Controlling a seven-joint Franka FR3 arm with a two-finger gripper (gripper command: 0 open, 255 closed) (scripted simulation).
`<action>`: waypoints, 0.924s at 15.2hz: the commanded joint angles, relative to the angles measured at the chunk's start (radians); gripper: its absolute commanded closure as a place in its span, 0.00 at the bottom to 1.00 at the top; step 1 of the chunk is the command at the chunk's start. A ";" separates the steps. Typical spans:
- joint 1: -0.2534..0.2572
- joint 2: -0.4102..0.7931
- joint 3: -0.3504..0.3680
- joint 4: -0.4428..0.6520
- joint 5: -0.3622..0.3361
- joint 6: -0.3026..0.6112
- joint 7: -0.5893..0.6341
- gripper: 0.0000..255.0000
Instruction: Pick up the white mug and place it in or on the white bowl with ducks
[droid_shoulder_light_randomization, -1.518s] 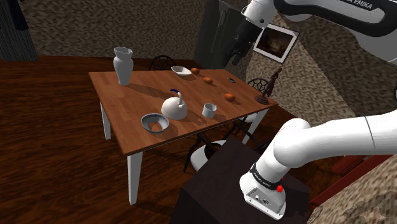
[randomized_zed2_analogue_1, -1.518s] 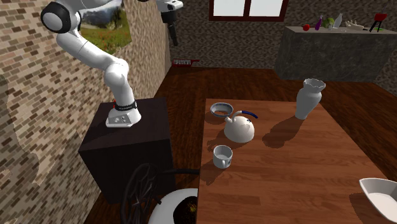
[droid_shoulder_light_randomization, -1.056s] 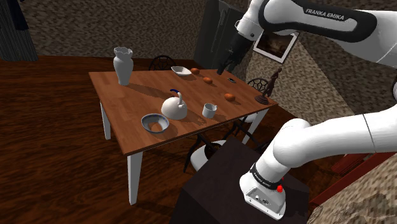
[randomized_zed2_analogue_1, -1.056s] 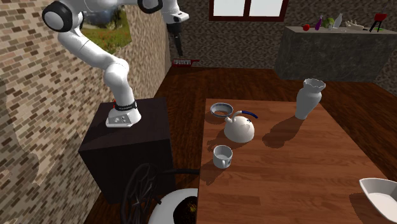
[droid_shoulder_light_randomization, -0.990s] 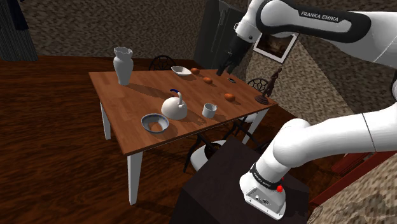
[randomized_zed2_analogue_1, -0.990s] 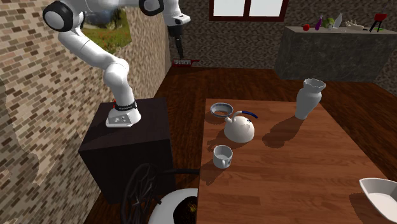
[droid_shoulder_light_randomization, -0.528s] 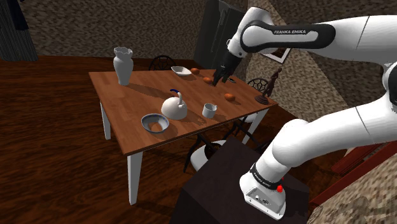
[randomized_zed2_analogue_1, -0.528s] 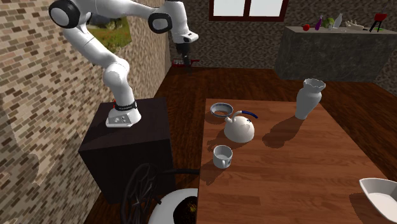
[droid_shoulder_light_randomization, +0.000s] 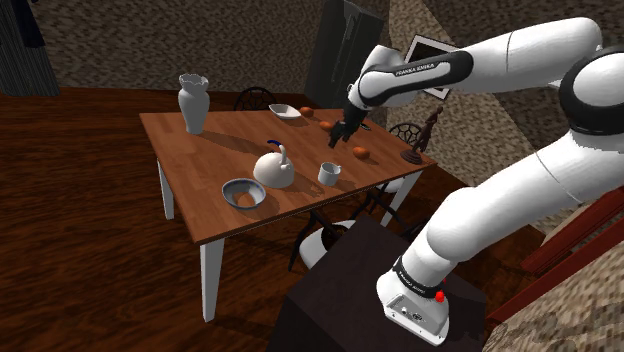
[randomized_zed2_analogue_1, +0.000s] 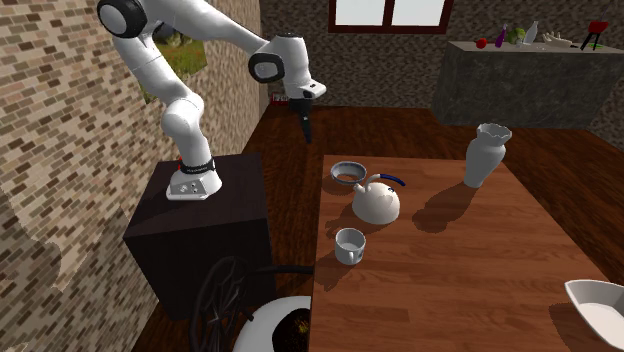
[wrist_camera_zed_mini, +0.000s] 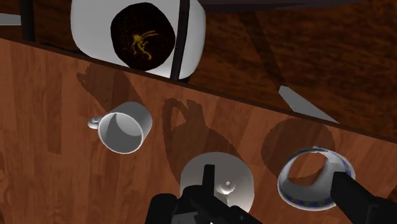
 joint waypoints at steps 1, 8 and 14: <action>-0.002 0.070 -0.026 0.008 0.005 0.062 -0.035 0.00; -0.003 0.334 -0.105 0.085 0.095 0.236 -0.191 0.00; -0.045 0.577 -0.111 0.204 0.249 0.336 -0.364 0.00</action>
